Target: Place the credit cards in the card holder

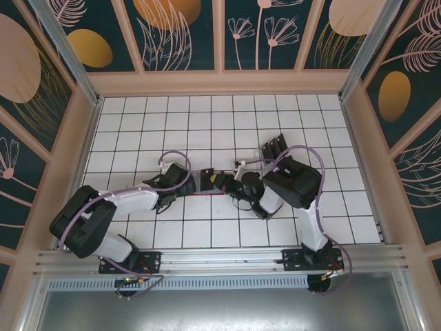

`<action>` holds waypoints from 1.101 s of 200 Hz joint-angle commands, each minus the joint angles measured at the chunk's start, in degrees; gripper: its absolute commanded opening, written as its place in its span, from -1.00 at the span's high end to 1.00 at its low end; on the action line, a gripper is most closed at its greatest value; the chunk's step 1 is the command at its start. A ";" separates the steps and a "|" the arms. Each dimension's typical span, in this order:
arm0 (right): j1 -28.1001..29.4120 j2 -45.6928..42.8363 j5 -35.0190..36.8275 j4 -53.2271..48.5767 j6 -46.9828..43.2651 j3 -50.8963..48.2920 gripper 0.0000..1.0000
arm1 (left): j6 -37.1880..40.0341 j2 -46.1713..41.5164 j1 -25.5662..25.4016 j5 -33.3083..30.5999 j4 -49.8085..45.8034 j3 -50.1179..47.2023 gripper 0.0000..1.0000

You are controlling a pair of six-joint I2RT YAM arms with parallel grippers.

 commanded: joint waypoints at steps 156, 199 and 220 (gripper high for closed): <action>-1.30 -2.65 1.90 -2.89 -2.07 0.20 1.00 | -0.13 1.58 0.36 0.51 -4.64 -3.07 -0.97; -1.02 -0.93 1.19 -3.82 -1.89 1.97 1.00 | -0.11 1.45 0.23 0.57 -4.73 -3.16 -0.97; -0.79 -0.87 1.41 -4.38 -2.05 1.97 1.00 | -0.15 1.41 0.29 0.52 -4.64 -3.16 -0.97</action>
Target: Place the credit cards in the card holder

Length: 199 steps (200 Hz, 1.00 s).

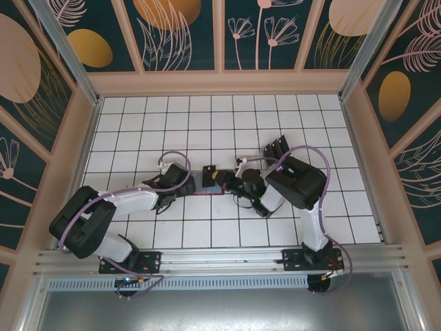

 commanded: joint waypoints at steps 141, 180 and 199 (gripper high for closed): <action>2.25 0.26 0.75 -6.06 -1.28 2.30 1.00 | -0.06 1.58 0.26 0.69 -4.92 -2.87 -0.97; 2.33 0.23 0.49 -6.44 -0.45 2.31 1.00 | -0.02 1.62 0.30 0.66 -4.94 -2.79 -0.97; 2.35 -0.44 0.84 -6.39 0.10 1.46 1.00 | -0.13 1.54 0.24 0.66 -4.95 -2.87 -0.97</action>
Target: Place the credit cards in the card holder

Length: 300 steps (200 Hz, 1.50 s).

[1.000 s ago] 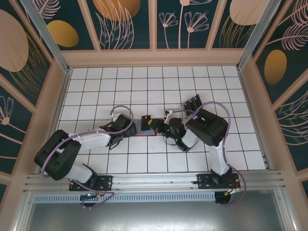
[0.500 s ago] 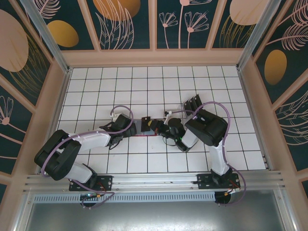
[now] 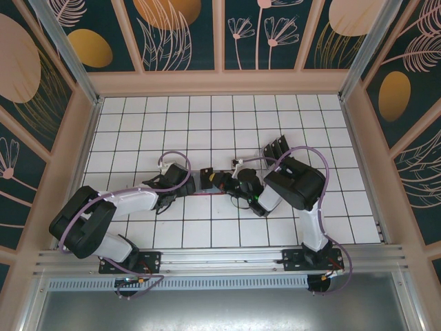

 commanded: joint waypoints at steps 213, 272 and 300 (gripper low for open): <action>1.25 -1.70 1.94 -11.03 6.34 -0.99 1.00 | -0.02 1.32 0.33 0.69 -5.08 -2.75 -0.97; 1.24 -0.80 0.77 -12.46 7.05 0.38 1.00 | -0.06 1.21 0.33 0.69 -5.08 -2.92 -0.97; 1.24 -0.63 0.50 -12.45 7.20 0.69 1.00 | -0.02 1.21 0.30 0.69 -5.08 -2.92 -0.97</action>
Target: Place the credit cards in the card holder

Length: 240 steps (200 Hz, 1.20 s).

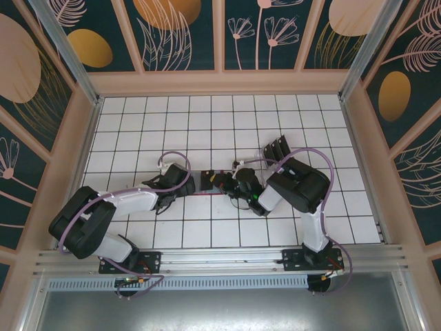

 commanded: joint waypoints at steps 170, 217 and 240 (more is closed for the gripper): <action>0.78 -0.50 0.95 -8.43 1.10 -1.49 1.00 | -0.02 1.22 0.35 0.75 -5.20 -2.81 -0.97; 0.76 0.96 -0.58 -8.75 0.75 0.51 1.00 | -0.02 1.22 0.27 0.75 -5.11 -2.81 -0.97; 0.77 1.30 -1.02 -8.80 0.66 1.07 1.00 | -0.03 1.23 0.22 0.72 -5.10 -2.81 -0.97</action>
